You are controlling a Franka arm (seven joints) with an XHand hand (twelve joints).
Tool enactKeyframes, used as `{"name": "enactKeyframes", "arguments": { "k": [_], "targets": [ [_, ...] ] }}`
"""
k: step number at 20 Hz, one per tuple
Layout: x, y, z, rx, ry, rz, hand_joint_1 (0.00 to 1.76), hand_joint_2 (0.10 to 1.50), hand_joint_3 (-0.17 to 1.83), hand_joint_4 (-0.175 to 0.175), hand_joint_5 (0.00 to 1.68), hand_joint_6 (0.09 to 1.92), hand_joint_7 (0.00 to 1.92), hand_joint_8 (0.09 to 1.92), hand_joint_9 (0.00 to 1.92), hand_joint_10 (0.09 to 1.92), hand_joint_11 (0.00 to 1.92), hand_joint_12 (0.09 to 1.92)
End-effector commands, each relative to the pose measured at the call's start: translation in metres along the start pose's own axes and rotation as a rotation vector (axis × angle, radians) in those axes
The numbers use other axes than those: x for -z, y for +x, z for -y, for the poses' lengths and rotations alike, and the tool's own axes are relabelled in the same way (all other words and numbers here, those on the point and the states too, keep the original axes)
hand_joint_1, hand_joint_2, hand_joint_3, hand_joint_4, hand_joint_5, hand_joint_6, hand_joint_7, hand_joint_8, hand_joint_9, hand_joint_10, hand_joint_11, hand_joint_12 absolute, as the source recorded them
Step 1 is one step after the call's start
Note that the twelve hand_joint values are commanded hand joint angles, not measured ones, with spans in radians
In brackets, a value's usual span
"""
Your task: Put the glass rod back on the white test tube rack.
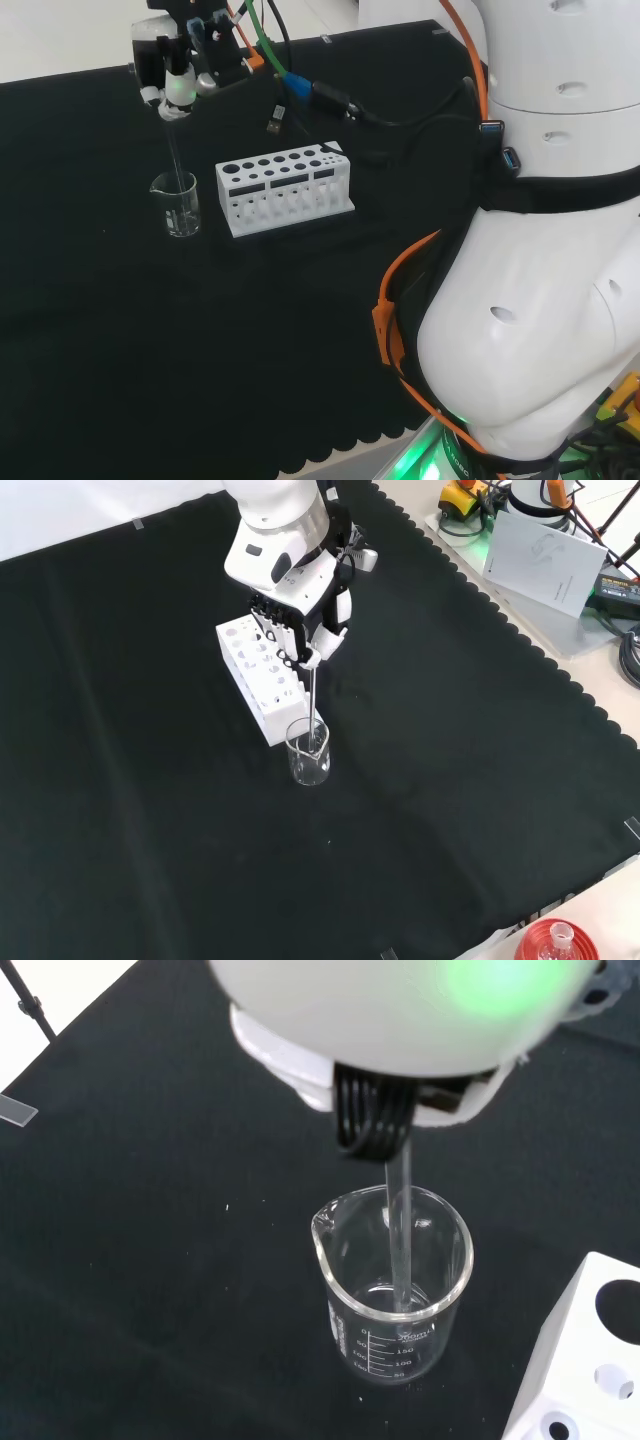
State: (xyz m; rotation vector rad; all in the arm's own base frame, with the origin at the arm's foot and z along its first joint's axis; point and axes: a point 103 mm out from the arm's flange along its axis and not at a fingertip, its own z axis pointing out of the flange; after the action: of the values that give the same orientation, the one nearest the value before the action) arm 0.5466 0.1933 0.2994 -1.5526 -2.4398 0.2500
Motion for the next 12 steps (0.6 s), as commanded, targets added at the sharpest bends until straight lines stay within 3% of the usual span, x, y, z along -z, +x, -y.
{"name": "enactKeyframes", "arguments": {
  "k": [1, 12],
  "targets": [
    [0.0019, 0.0009, -0.001, 0.001, -0.002, 0.001, 1.45, 0.48, 0.87, -0.175, 1.22, 0.68, 1.42, 0.58, 1.72, 0.09, 1.62, 0.48],
    [0.0072, 0.0005, 0.0016, 0.001, -0.015, -0.002, 1.45, 0.48, 0.86, -0.175, 1.22, 0.68, 1.42, 0.58, 1.72, 0.09, 1.62, 0.48]
  ]
}}
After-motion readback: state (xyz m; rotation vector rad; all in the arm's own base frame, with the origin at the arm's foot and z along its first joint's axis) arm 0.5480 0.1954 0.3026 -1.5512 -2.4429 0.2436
